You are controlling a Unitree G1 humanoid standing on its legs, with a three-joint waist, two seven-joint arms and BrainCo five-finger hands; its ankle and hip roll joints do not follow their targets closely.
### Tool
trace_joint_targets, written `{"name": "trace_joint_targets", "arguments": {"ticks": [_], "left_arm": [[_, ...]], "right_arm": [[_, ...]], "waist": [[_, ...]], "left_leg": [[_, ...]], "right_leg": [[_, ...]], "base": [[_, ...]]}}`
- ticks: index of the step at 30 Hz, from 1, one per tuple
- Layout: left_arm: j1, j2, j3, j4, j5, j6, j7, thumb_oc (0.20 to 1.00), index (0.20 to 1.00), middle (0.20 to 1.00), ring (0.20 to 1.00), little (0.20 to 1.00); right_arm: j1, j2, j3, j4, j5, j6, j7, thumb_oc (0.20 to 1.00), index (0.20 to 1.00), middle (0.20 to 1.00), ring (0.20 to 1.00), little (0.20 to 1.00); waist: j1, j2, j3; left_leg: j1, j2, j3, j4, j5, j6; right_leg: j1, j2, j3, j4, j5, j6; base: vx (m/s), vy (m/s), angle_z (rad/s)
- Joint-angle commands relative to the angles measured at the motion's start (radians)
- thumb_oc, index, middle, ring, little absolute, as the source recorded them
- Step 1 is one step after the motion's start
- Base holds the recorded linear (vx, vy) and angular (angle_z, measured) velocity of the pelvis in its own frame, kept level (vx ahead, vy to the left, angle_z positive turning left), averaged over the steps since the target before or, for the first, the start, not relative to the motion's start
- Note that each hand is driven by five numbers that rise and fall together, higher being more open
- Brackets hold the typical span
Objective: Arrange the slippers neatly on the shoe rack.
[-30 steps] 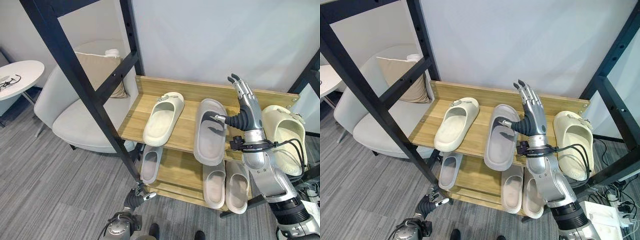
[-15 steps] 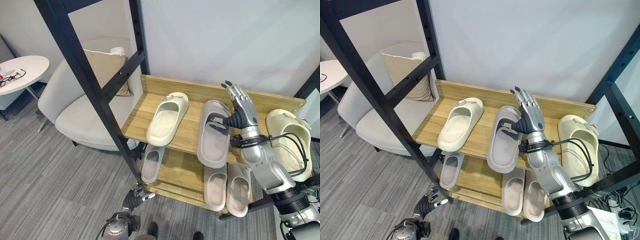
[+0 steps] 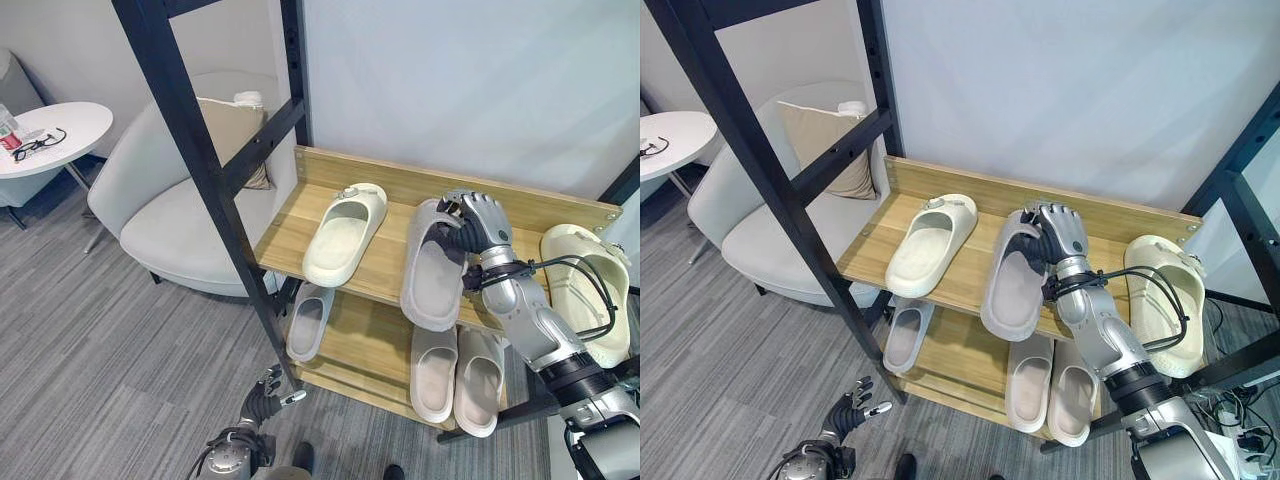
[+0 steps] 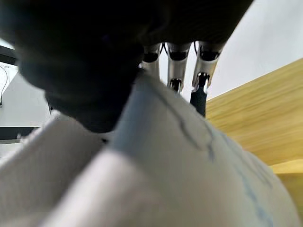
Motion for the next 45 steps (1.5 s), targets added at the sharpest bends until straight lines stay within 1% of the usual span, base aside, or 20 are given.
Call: {"name": "trace_joint_targets", "arguments": {"ticks": [1,3,5,8,10,11,12,13,14,17,22,25,30,31,36,38,40,42,43,45], "left_arm": [[-0.058,0.022,0.032,-0.002,-0.024,-0.039,0.001,1.0,1.0,1.0,1.0,1.0],[-0.059,0.018,0.042,-0.005,-0.022,-0.032,0.009,1.0,1.0,1.0,1.0,1.0],[-0.06,0.004,0.059,-0.011,-0.019,-0.023,0.021,1.0,1.0,1.0,1.0,1.0],[-0.053,0.002,0.065,-0.026,-0.017,-0.018,0.025,1.0,1.0,1.0,1.0,1.0],[-0.04,0.002,0.074,-0.046,-0.021,-0.011,0.022,1.0,1.0,1.0,1.0,1.0],[-0.027,0.003,0.082,-0.056,-0.031,-0.009,0.017,1.0,1.0,1.0,1.0,1.0],[-0.024,0.004,0.082,-0.055,-0.033,-0.007,0.013,1.0,1.0,1.0,1.0,1.0],[-0.023,0.004,0.081,-0.052,-0.037,-0.005,0.011,1.0,1.0,1.0,1.0,1.0],[-0.015,0.001,0.075,-0.044,-0.043,-0.003,0.01,1.0,1.0,1.0,1.0,1.0],[-0.011,-0.006,0.066,-0.039,-0.061,-0.017,0.023,1.0,1.0,1.0,1.0,1.0],[-0.023,-0.016,0.064,0.011,-0.07,-0.032,0.037,1.0,1.0,1.0,1.0,1.0],[-0.023,-0.017,0.072,0.018,-0.067,-0.039,0.034,1.0,1.0,1.0,1.0,1.0],[-0.028,-0.018,0.081,0.035,-0.065,-0.05,0.033,1.0,1.0,1.0,1.0,1.0],[-0.029,-0.021,0.085,0.043,-0.062,-0.056,0.035,1.0,1.0,1.0,1.0,1.0],[-0.028,-0.019,0.097,0.034,-0.063,-0.074,0.056,1.0,1.0,1.0,1.0,1.0],[-0.028,-0.017,0.098,0.032,-0.06,-0.077,0.062,1.0,1.0,1.0,1.0,1.0],[-0.025,-0.008,0.111,0.009,-0.055,-0.087,0.084,1.0,1.0,1.0,1.0,1.0],[-0.02,0.007,0.136,-0.041,-0.066,-0.1,0.112,1.0,1.0,1.0,1.0,1.0],[-0.02,0.008,0.136,-0.042,-0.066,-0.099,0.112,1.0,1.0,1.0,1.0,1.0],[-0.028,0.02,0.157,-0.09,-0.081,-0.114,0.137,1.0,1.0,1.0,1.0,1.0]], "right_arm": [[-0.034,-0.029,-0.087,-0.084,0.067,0.005,-0.063,0.2,0.2,0.2,0.2,0.2],[0.045,0.009,-0.177,-0.219,0.123,-0.016,-0.08,0.2,0.2,0.2,0.2,0.2],[0.126,0.07,-0.258,-0.377,0.221,-0.076,-0.11,0.2,0.2,0.2,0.2,0.2],[0.173,0.107,-0.296,-0.475,0.316,-0.127,-0.111,0.2,0.2,0.2,0.2,0.2],[0.222,0.149,-0.323,-0.567,0.485,-0.2,-0.074,0.2,0.2,0.2,0.2,0.2],[0.253,0.18,-0.324,-0.622,0.647,-0.26,-0.025,0.2,0.2,0.2,0.2,0.2],[0.262,0.19,-0.313,-0.64,0.707,-0.279,0.001,0.2,0.2,0.2,0.2,0.2],[0.275,0.213,-0.284,-0.658,0.804,-0.302,0.041,0.2,0.2,0.2,0.2,0.2],[0.313,0.249,-0.167,-0.693,1.036,-0.334,0.171,0.2,0.2,0.2,0.2,0.2],[0.29,0.3,0.005,-0.662,1.292,-0.321,0.285,0.2,0.2,0.2,0.2,0.2],[0.218,0.361,0.174,-0.607,1.423,-0.284,0.358,0.2,0.2,0.2,0.2,0.2],[0.214,0.352,0.219,-0.585,1.419,-0.259,0.388,0.2,0.2,0.2,0.2,0.2],[0.229,0.326,0.217,-0.541,1.303,-0.248,0.388,0.2,0.2,0.2,0.2,0.2],[0.247,0.304,0.209,-0.524,1.191,-0.239,0.383,0.2,0.2,0.2,0.2,0.2],[0.271,0.259,0.199,-0.445,0.89,-0.232,0.334,0.2,0.2,0.2,0.2,0.2],[0.274,0.253,0.196,-0.435,0.835,-0.231,0.319,0.2,0.2,0.2,0.2,0.2],[0.283,0.228,0.188,-0.388,0.68,-0.228,0.276,0.2,0.2,0.2,0.2,0.2],[0.289,0.211,0.182,-0.346,0.576,-0.22,0.239,0.2,0.2,0.2,0.2,0.2],[0.288,0.211,0.182,-0.345,0.576,-0.221,0.238,0.2,0.2,0.2,0.2,0.2],[0.266,0.193,0.176,-0.325,0.503,-0.219,0.203,0.2,0.2,0.2,0.2,0.2]], "waist": [[0.022,-0.015,-0.005],[0.011,-0.012,-0.009],[-0.012,-0.006,-0.012],[-0.025,-0.004,-0.011],[-0.035,-0.002,-0.012],[-0.044,-0.001,-0.011],[-0.046,0.0,-0.011],[-0.048,0.002,-0.011],[-0.048,0.005,-0.011],[-0.036,0.007,-0.012],[-0.005,0.004,-0.011],[0.006,0.002,-0.006],[0.011,0.004,0.002],[0.011,0.005,0.006],[0.016,0.002,0.017],[0.018,0.001,0.019],[0.028,-0.003,0.028],[0.038,0.001,0.059],[0.038,0.0,0.059],[0.044,0.008,0.112]], "left_leg": [[0.028,-0.017,-0.017,0.001,-0.089,-0.005],[0.03,-0.016,-0.014,0.001,-0.091,-0.004],[0.032,-0.015,-0.007,0.001,-0.09,-0.004],[0.032,-0.014,-0.004,0.001,-0.089,-0.004],[0.032,-0.01,0.004,0.001,-0.088,-0.006],[0.031,-0.006,0.01,0.001,-0.085,-0.009],[0.03,-0.004,0.012,0.001,-0.084,-0.011],[0.03,-0.002,0.016,0.001,-0.083,-0.012],[0.03,0.003,0.023,0.001,-0.079,-0.018],[0.03,0.008,0.021,0.001,-0.073,-0.026],[0.029,0.011,0.006,0.001,-0.064,-0.033],[0.027,0.01,-0.001,0.001,-0.062,-0.035],[0.028,0.009,-0.008,0.001,-0.061,-0.035],[0.028,0.008,-0.011,0.001,-0.061,-0.035],[0.027,0.007,-0.019,0.001,-0.063,-0.032],[0.027,0.007,-0.022,0.001,-0.063,-0.032],[0.028,0.009,-0.033,0.001,-0.065,-0.032],[0.028,0.015,-0.049,0.001,-0.062,-0.023],[0.027,0.015,-0.049,0.001,-0.061,-0.023],[-0.014,0.015,-0.052,0.04,-0.062,-0.017]], "right_leg": [[0.031,-0.032,0.015,0.002,-0.095,0.035],[0.032,-0.031,0.019,0.002,-0.097,0.034],[0.03,-0.03,0.026,0.002,-0.098,0.033],[0.029,-0.029,0.03,0.002,-0.098,0.032],[0.029,-0.029,0.032,0.002,-0.098,0.032],[0.028,-0.03,0.033,0.002,-0.098,0.032],[0.029,-0.03,0.033,0.002,-0.098,0.033],[0.029,-0.03,0.032,0.002,-0.099,0.033],[0.027,-0.031,0.027,0.002,-0.098,0.031],[0.03,-0.03,0.023,0.002,-0.095,0.027],[0.039,-0.028,0.006,0.002,-0.098,0.02],[0.041,-0.029,-0.002,0.002,-0.099,0.018],[0.044,-0.03,-0.012,0.002,-0.098,0.019],[0.046,-0.031,-0.017,0.002,-0.099,0.021],[0.049,-0.033,-0.029,0.002,-0.1,0.024],[0.052,-0.032,-0.033,0.002,-0.102,0.025],[0.057,-0.033,-0.046,0.014,-0.111,0.025],[0.021,-0.04,-0.058,0.091,-0.134,0.024],[0.019,-0.04,-0.058,0.095,-0.137,0.024],[-0.049,-0.056,-0.062,0.173,-0.153,0.025]], "base": [[-0.02,-0.009,0.09],[-0.01,-0.005,0.04],[-0.01,-0.021,-0.07],[-0.02,-0.016,-0.06],[-0.05,-0.036,-0.06],[-0.05,-0.043,-0.05],[-0.06,-0.046,-0.15],[-0.06,-0.037,-0.13],[-0.06,-0.035,-0.12],[-0.04,-0.03,-0.01],[-0.02,-0.024,0.13],[0.0,-0.013,0.09],[0.0,-0.004,0.11],[0.0,0.0,0.0],[0.0,0.0,0.0],[0.0,0.005,0.02],[0.02,0.01,0.08],[-0.05,-0.005,0.25],[-0.12,-0.008,0.26],[-0.25,-0.002,0.13]]}}
